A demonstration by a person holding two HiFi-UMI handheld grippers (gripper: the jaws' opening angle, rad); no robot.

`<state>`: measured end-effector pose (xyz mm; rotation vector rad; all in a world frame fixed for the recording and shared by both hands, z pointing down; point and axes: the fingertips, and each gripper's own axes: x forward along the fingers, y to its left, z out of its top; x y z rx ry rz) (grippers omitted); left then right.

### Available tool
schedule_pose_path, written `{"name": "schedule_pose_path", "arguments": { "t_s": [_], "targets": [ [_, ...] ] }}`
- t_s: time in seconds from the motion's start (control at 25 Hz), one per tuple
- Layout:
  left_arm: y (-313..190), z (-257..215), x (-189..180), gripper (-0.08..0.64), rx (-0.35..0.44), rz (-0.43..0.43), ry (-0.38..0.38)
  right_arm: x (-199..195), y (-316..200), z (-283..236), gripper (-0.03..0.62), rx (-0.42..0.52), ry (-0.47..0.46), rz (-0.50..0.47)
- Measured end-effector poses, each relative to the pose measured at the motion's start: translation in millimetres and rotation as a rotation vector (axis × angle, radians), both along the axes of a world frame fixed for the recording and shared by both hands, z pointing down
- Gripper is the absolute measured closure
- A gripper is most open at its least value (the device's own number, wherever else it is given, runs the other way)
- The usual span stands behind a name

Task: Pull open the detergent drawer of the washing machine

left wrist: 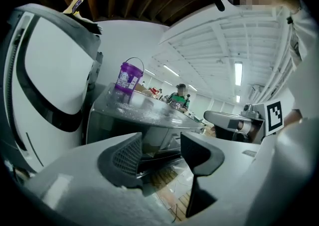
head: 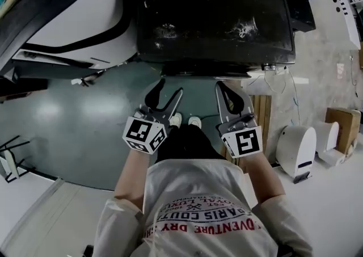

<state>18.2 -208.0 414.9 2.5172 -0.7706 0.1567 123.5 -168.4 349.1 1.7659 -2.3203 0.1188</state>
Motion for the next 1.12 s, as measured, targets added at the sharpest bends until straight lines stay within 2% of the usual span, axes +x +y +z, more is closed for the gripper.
{"name": "schedule_pose_path", "arguments": {
  "t_s": [0.2, 0.32, 0.44, 0.52, 0.6, 0.76, 1.0, 1.12],
  "targets": [
    [-8.2, 44.1, 5.6, 0.322, -0.125, -0.091, 0.173, -9.2, -15.4, 31.6, 0.591, -0.012, -0.038, -0.089],
    [-20.7, 61.7, 6.6, 0.357, -0.184, -0.143, 0.271, -1.8, -22.2, 58.4, 0.591, -0.004, 0.008, -0.11],
    [-29.2, 73.3, 6.2, 0.319, -0.25, -0.176, 0.371, -4.0, -29.7, 69.1, 0.591, -0.002, -0.019, -0.1],
    [-35.1, 85.4, 6.2, 0.314, -0.284, -0.193, 0.403, -3.3, -32.7, 80.0, 0.591, -0.005, -0.023, -0.102],
    [-41.1, 96.2, 8.0, 0.314, -0.311, -0.199, 0.436, -2.7, -35.7, 91.9, 0.591, -0.009, -0.019, -0.105],
    [-53.0, 105.3, 14.7, 0.304, -0.356, -0.199, 0.556, -6.1, -38.6, 111.7, 0.591, -0.024, -0.014, -0.123],
    [-70.1, 110.5, 17.1, 0.275, -0.401, -0.212, 0.733, -12.1, -44.8, 119.9, 0.591, -0.033, -0.075, -0.098],
    [-76.4, 112.8, 18.4, 0.273, -0.413, -0.226, 0.787, -11.5, -45.7, 123.8, 0.591, -0.033, -0.067, -0.093]
  ]
}}
